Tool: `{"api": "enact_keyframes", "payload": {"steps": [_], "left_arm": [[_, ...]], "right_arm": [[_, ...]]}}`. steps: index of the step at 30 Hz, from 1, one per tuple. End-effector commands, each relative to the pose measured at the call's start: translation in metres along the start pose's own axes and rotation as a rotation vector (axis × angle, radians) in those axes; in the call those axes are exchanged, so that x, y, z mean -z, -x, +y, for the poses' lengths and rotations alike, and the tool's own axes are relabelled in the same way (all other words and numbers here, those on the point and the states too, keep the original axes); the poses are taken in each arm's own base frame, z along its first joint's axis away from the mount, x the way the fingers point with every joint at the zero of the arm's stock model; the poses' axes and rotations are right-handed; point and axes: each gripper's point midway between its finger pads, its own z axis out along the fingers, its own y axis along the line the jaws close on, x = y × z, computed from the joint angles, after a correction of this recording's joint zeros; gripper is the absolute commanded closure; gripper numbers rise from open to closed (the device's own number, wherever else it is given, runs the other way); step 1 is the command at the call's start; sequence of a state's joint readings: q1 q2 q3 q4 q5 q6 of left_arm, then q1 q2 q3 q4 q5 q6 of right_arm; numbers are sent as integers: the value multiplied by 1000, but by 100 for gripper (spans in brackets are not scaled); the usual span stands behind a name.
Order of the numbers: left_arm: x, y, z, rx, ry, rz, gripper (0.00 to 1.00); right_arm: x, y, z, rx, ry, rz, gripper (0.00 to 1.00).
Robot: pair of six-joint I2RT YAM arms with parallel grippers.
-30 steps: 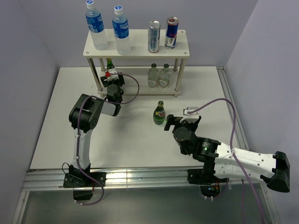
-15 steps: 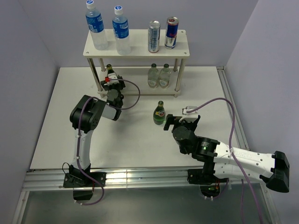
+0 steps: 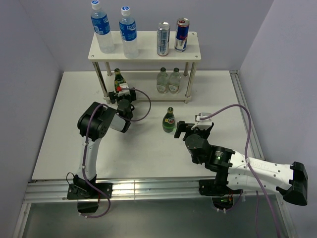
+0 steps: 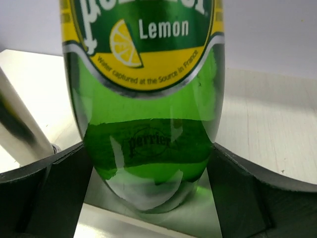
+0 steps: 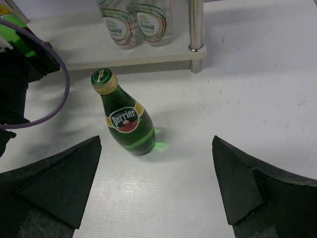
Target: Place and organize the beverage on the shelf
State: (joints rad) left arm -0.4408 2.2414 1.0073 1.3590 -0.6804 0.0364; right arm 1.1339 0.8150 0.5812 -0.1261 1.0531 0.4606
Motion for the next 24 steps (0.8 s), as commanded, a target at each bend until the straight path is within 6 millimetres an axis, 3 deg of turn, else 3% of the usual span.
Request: {"api": "enact_keyframes", "payload": {"steps": [1, 16, 21, 23, 24], "left_arm": [[11, 106, 16, 291, 51, -375, 4], [59, 117, 32, 262, 61, -315, 1], [87, 111, 55, 249, 95, -262, 1], [99, 120, 64, 269, 113, -261, 2], [110, 111, 71, 235, 131, -221, 2]], "right_arm": [[1, 9, -4, -56, -12, -25, 0], [5, 17, -16, -92, -41, -51, 0], [5, 14, -10, -77, -17, -37, 0], [4, 14, -4, -68, 3, -29, 0], [2, 9, -2, -49, 1, -17, 0]]}}
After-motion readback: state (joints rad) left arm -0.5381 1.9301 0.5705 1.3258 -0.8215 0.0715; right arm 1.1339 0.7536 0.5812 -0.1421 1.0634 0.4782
